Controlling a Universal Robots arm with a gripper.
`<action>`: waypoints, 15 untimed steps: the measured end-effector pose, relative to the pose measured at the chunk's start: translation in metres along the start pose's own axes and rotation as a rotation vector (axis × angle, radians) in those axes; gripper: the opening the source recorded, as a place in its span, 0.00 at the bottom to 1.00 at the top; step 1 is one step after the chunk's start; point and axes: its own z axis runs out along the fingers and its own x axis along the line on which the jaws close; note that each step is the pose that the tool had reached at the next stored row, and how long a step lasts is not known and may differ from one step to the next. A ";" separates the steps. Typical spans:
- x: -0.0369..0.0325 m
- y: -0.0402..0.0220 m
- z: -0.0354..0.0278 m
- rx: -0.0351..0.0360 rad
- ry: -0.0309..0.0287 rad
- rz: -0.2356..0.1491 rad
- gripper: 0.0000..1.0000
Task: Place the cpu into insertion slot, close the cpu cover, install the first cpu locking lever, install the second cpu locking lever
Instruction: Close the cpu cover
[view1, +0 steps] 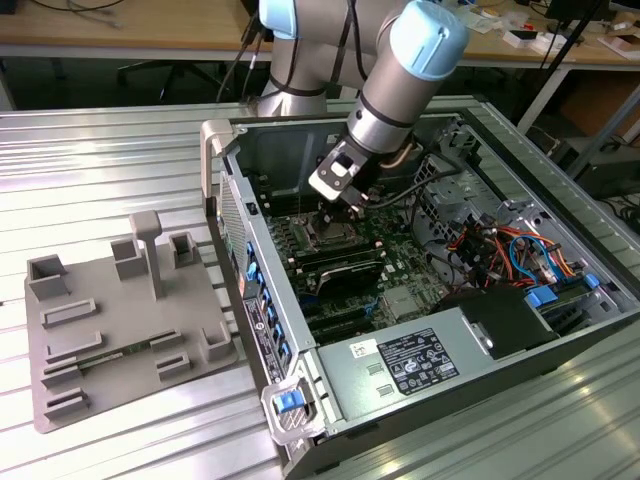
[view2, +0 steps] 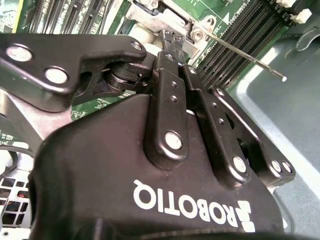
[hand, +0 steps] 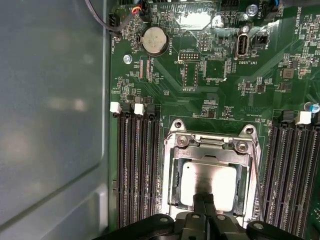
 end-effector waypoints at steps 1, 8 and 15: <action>-0.0001 0.0000 0.0007 0.0000 0.0000 0.000 0.11; -0.0002 0.0001 0.0029 0.0000 -0.0002 0.000 0.11; -0.0006 0.0006 0.0067 0.0002 -0.0008 0.000 0.11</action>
